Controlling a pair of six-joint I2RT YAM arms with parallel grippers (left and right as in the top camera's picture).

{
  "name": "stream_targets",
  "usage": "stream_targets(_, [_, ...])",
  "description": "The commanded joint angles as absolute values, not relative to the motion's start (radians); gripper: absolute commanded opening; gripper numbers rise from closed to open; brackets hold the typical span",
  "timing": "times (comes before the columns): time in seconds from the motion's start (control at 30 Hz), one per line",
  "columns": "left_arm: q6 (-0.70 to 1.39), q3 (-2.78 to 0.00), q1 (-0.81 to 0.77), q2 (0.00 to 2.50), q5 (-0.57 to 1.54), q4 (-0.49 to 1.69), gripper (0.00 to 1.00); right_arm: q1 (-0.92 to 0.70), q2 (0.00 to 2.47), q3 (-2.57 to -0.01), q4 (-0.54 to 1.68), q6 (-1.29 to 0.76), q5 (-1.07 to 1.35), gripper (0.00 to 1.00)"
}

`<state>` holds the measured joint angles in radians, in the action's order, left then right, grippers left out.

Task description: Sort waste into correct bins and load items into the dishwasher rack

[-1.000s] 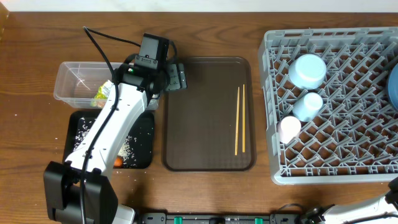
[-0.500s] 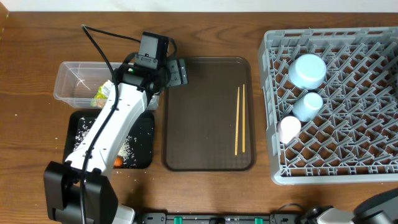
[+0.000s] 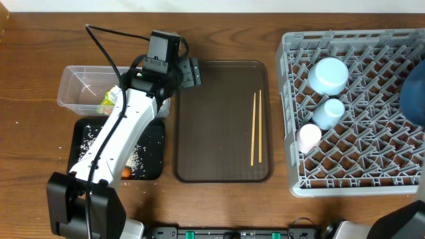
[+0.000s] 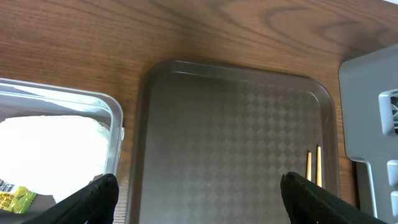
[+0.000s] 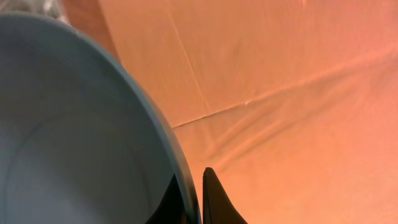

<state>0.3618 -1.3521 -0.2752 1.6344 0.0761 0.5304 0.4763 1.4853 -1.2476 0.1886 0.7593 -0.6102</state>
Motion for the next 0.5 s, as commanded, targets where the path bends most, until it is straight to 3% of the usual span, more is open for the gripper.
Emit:
stream_targets(0.0, [0.352,-1.347,-0.259,1.647,0.077,0.53,0.84,0.392,1.462,-1.251,0.183,1.108,-0.84,0.01])
stream_targets(0.33, [0.352,-1.347,-0.225,1.647,0.078,0.544,0.84,0.311,1.566,-1.251,0.182,1.395,-1.047,0.01])
stream_targets(0.47, [0.352,-1.347,-0.22,1.647,0.078,0.544,0.84,0.268,1.626,-1.251,0.171,1.407,-1.1,0.01])
